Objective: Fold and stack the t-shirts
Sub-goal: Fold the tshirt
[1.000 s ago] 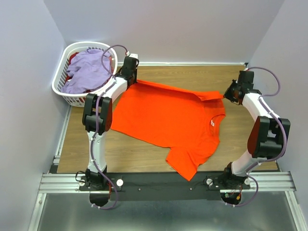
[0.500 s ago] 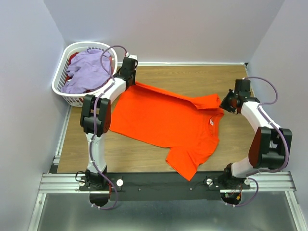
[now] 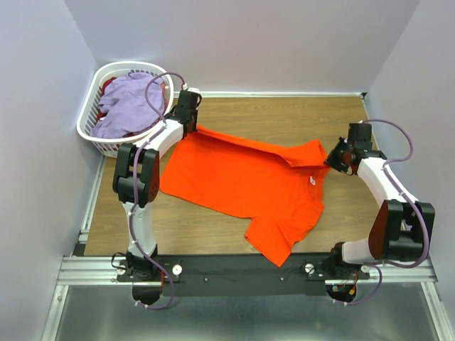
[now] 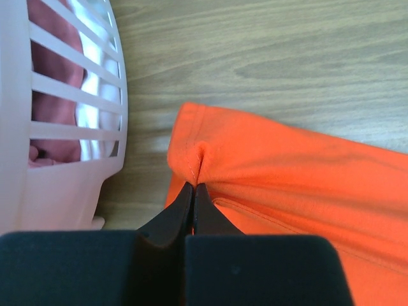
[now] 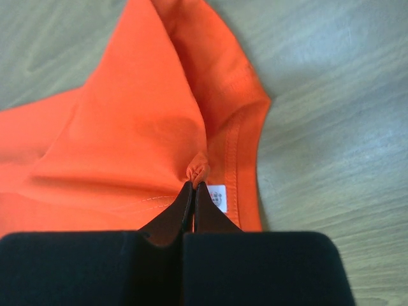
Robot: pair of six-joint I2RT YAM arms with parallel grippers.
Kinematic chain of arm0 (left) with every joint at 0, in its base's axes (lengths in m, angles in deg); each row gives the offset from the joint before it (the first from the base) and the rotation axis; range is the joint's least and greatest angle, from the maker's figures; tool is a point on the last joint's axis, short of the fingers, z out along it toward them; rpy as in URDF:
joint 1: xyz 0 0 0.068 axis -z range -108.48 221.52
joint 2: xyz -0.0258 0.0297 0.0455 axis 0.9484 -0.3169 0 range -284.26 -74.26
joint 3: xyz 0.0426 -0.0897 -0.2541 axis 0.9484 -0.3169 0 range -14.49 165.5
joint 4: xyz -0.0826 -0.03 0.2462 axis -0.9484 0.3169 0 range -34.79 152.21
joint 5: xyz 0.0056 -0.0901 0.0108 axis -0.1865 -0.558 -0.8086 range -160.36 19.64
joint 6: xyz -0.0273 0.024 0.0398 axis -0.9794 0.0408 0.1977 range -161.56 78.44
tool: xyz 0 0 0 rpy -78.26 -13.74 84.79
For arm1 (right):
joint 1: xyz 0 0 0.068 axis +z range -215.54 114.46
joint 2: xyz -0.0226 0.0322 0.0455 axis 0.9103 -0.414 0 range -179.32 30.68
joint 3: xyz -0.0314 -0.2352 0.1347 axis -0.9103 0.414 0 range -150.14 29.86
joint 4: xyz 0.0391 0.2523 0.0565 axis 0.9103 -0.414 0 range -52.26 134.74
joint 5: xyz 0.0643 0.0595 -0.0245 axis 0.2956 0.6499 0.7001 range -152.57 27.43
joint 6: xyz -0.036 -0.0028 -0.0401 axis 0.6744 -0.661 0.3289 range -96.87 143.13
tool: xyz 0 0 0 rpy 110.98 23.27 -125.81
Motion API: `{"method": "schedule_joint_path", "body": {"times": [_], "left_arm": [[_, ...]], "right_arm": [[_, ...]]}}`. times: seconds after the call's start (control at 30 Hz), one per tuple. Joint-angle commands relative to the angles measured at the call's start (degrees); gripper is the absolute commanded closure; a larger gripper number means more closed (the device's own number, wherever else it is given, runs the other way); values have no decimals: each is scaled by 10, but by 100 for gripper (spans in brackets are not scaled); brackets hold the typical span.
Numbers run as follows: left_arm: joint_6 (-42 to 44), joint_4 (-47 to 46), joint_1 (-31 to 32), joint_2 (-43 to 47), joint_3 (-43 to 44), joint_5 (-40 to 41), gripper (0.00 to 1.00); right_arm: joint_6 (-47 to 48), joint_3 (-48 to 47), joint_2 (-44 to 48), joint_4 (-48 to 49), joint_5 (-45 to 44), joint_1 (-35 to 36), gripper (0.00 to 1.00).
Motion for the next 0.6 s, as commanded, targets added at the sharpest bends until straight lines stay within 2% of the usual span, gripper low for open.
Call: {"method": "schedule_joint_path", "body": {"times": [0.0,0.17,0.33,0.37,0.4,0.53,0.57], "left_arm": [[-4,-2,-7,7,-18,29,100],[-7,14,-7,-27,17,35,100],[-24,24,-7,-34,11,50,99],[-29,29,-7,-33,3,59,97],[-41,29,-7,-30,-4,61,95],[-60,22,-3,-18,-28,65,87],[-61,21,-3,-18,-27,67,85]], "right_arm": [[-9,30,3,-24,6,0,99],[-11,51,-9,-24,24,-1,99],[-10,68,-11,-23,50,0,88],[-11,71,-9,-22,53,0,86],[-14,80,-1,-21,60,0,79],[-15,97,21,-18,71,0,70],[-13,97,30,-18,72,0,64]]}}
